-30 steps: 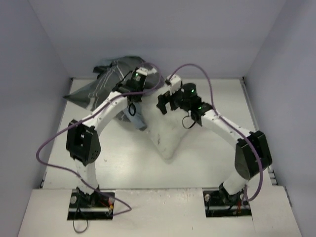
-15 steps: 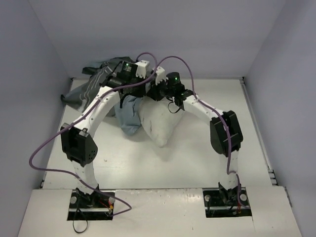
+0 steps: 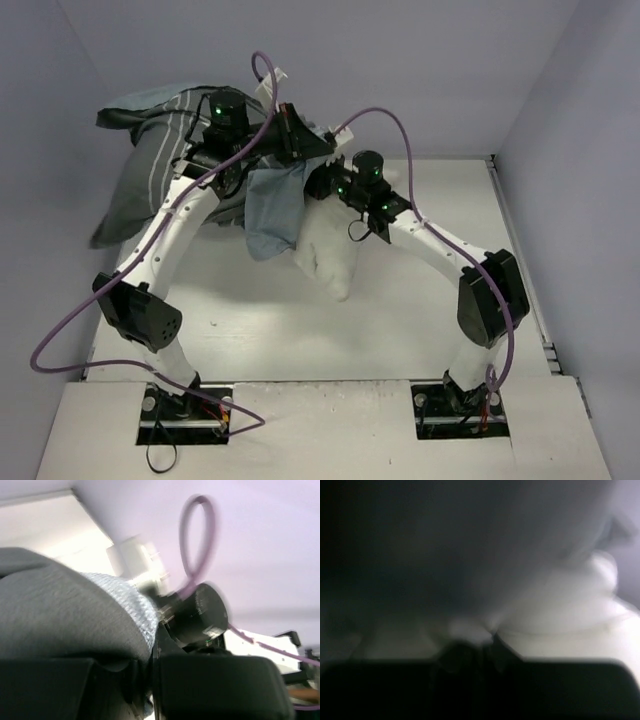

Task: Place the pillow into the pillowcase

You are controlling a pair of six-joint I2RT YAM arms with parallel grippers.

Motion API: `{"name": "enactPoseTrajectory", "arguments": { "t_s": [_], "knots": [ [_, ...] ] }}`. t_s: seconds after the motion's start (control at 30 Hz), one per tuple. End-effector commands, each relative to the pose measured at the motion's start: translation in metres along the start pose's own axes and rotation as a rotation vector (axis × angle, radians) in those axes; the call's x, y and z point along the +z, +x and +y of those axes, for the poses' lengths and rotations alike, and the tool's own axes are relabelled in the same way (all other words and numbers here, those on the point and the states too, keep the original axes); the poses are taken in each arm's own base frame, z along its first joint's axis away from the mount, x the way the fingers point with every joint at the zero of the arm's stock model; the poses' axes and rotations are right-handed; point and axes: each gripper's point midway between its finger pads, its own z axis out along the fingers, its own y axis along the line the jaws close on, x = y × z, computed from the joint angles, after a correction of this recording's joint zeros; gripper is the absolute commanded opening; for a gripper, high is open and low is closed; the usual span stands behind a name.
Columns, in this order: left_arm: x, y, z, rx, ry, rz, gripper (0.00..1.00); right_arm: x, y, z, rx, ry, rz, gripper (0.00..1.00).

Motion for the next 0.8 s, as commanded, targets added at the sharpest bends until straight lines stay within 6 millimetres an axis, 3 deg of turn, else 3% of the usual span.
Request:
{"name": "enactPoseTrajectory", "arguments": {
  "t_s": [0.0,0.07,0.1,0.13,0.17,0.23,0.27,0.3,0.33,0.37,0.4,0.5,0.53,0.6,0.63,0.7,0.77],
  "knots": [
    [-0.014,0.010,-0.136,0.114,0.465,0.050,0.00,0.019,0.031,0.027,0.054,-0.029,-0.010,0.00],
    [-0.013,0.016,-0.137,0.107,0.469,0.064,0.00,0.015,0.016,0.025,0.052,-0.006,-0.041,0.00],
    [-0.017,0.018,-0.134,0.102,0.452,0.062,0.00,0.008,-0.001,0.026,0.039,0.005,-0.075,0.00],
    [-0.015,0.019,-0.116,0.140,0.397,0.047,0.00,0.005,-0.005,0.023,0.027,0.014,-0.081,0.00],
    [-0.018,0.034,-0.097,0.089,0.295,0.103,0.00,0.003,-0.005,0.020,0.016,0.024,-0.077,0.00],
    [-0.017,0.041,-0.053,0.179,0.080,0.082,0.00,-0.008,0.013,0.004,0.022,0.078,-0.022,0.00],
    [-0.024,0.059,-0.034,0.140,-0.001,0.125,0.00,-0.015,0.021,-0.001,0.034,0.102,-0.006,0.00],
    [-0.025,0.062,-0.013,0.140,-0.088,0.107,0.00,-0.029,0.035,-0.007,0.056,0.147,0.017,0.00],
    [-0.032,0.068,-0.009,0.143,-0.118,0.099,0.00,-0.035,0.043,-0.009,0.070,0.160,0.033,0.00],
    [-0.031,0.088,0.015,0.117,-0.173,0.134,0.00,-0.044,0.043,-0.008,0.078,0.173,0.038,0.00],
    [-0.034,0.091,0.031,0.117,-0.242,0.120,0.00,-0.051,0.064,-0.013,0.095,0.207,0.073,0.00],
    [-0.038,0.111,0.075,0.113,-0.389,0.136,0.02,-0.058,0.094,-0.021,0.110,0.242,0.129,0.00],
    [-0.043,0.107,0.095,0.145,-0.482,0.109,0.23,-0.058,0.107,-0.026,0.105,0.248,0.157,0.00],
    [-0.056,0.107,0.112,0.189,-0.578,0.074,0.40,-0.055,0.129,-0.037,0.118,0.254,0.205,0.00],
    [-0.067,0.095,0.119,0.224,-0.654,0.018,0.57,-0.053,0.131,-0.038,0.125,0.237,0.212,0.00],
    [-0.089,0.081,0.107,0.278,-0.695,-0.044,0.77,-0.052,0.133,-0.045,0.146,0.240,0.216,0.00],
    [-0.116,0.082,0.105,0.284,-0.776,-0.053,0.77,-0.048,0.124,-0.044,0.145,0.224,0.202,0.00]
  ]
}}
